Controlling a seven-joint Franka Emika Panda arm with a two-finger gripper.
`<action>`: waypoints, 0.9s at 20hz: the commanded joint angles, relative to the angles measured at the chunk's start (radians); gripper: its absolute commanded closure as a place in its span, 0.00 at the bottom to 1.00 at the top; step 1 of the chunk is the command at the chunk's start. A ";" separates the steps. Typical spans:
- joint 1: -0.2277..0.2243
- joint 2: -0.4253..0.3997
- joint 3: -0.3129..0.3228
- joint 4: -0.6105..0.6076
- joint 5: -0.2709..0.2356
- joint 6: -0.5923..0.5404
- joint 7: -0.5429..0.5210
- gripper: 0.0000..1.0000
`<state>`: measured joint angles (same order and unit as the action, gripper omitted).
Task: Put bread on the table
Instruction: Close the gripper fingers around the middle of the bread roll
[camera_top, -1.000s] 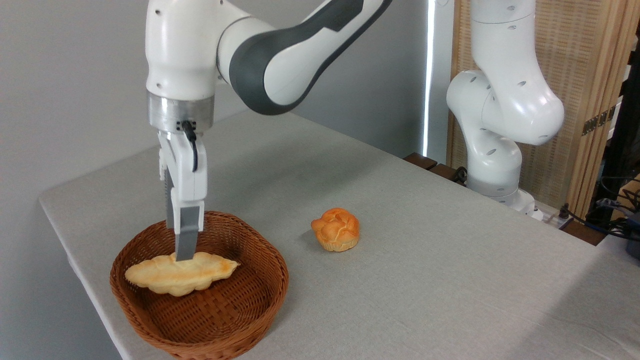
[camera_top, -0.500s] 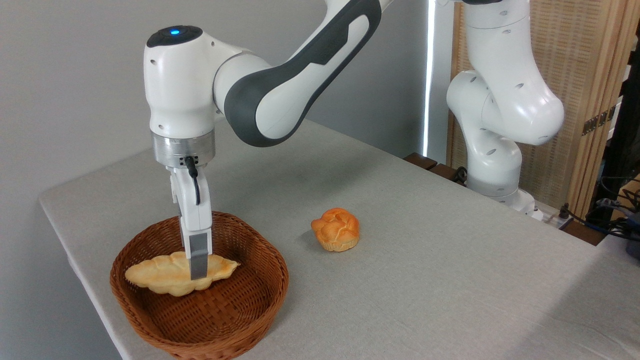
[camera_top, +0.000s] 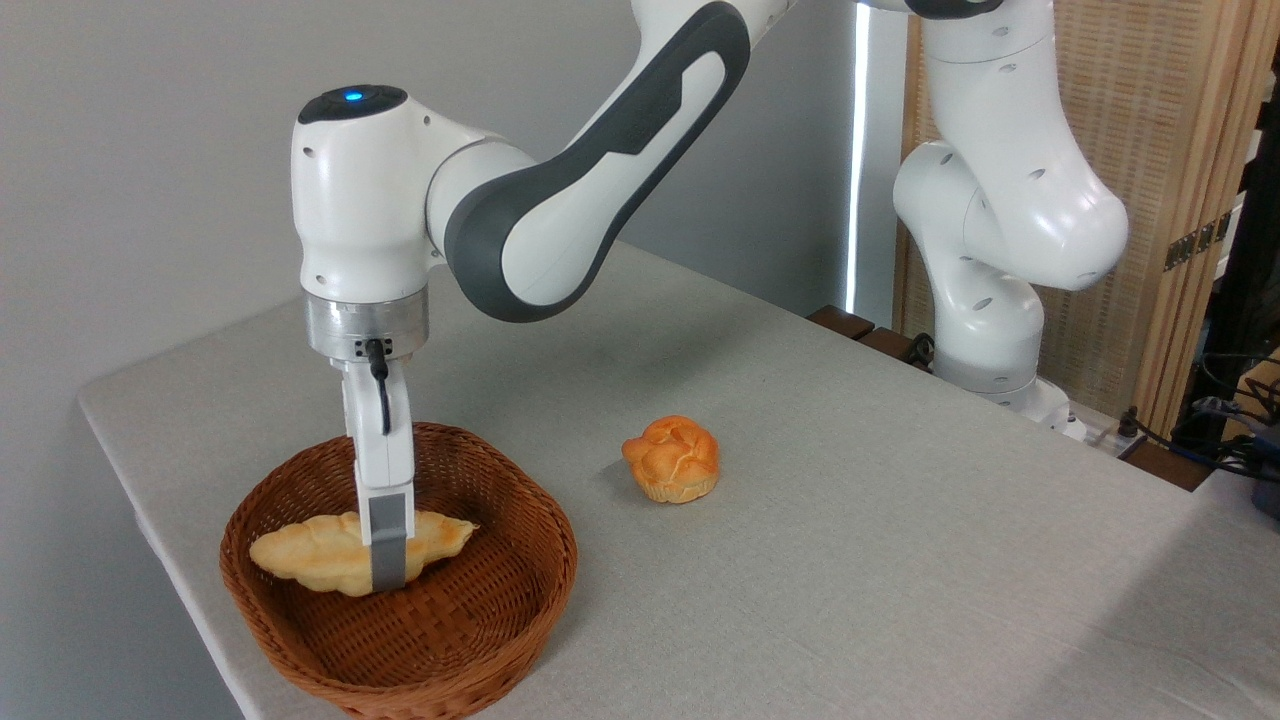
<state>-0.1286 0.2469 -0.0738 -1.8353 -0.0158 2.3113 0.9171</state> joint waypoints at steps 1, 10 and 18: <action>0.003 0.014 -0.001 -0.012 0.017 0.062 0.000 0.00; 0.003 0.015 -0.018 -0.012 0.005 0.060 -0.027 0.34; 0.004 0.015 -0.018 -0.012 0.004 0.059 -0.027 0.80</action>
<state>-0.1286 0.2611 -0.0903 -1.8372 -0.0158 2.3371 0.9061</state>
